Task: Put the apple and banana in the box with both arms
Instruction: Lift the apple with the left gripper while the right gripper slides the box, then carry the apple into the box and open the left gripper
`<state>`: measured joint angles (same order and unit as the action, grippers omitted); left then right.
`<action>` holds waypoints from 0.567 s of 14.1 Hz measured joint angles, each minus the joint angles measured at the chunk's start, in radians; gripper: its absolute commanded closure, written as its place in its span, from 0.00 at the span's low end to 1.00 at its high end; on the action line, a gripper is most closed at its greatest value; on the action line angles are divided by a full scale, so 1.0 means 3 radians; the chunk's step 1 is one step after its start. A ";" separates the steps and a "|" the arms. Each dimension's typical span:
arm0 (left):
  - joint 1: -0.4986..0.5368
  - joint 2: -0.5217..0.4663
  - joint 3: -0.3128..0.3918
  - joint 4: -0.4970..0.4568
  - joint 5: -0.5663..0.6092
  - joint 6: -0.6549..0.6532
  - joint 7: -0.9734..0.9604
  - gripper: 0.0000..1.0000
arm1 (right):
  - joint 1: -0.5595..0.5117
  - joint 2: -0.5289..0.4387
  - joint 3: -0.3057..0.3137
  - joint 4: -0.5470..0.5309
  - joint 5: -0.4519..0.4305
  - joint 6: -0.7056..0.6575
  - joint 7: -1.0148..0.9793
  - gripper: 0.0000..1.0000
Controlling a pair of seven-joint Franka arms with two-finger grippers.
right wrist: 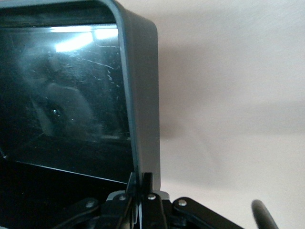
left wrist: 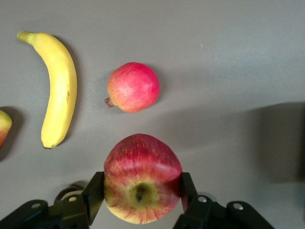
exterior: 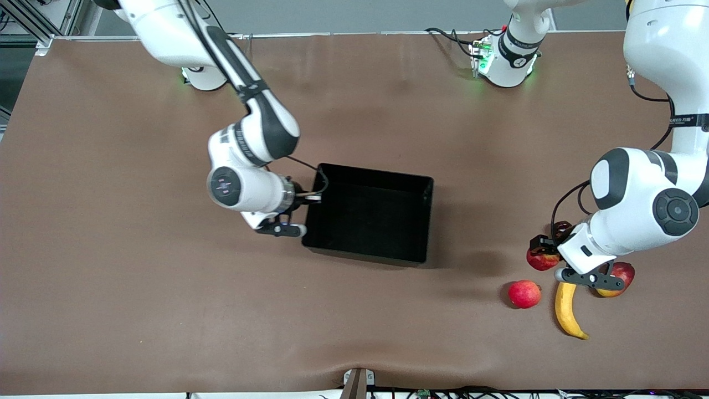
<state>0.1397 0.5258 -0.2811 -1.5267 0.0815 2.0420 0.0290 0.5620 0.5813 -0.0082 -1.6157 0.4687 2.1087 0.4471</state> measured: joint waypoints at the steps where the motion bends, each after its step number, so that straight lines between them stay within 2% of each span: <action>1: 0.0002 -0.0014 -0.0031 0.0000 -0.0001 -0.0013 -0.0060 1.00 | 0.0075 0.0061 0.0000 0.0000 0.0001 0.0085 0.0097 0.64; 2: 0.0006 -0.0026 -0.0081 0.0001 -0.0003 -0.0023 -0.0144 1.00 | 0.0134 0.0115 -0.0001 0.0005 0.0002 0.0133 0.0183 0.01; 6: -0.0008 -0.0051 -0.0481 -0.0004 -0.0006 -0.0084 -0.0784 1.00 | 0.0190 0.0175 -0.0031 0.0186 -0.0003 0.0127 0.0242 0.00; 8: -0.0115 -0.0052 -0.0631 -0.0018 -0.0006 -0.0086 -0.1145 1.00 | 0.0119 0.0144 -0.0095 0.0463 -0.0133 -0.0233 0.0240 0.00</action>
<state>0.1053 0.5103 -0.4705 -1.5322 0.0798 2.0163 -0.3146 0.5978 0.6247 -0.0367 -1.4768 0.4288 2.0387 0.5191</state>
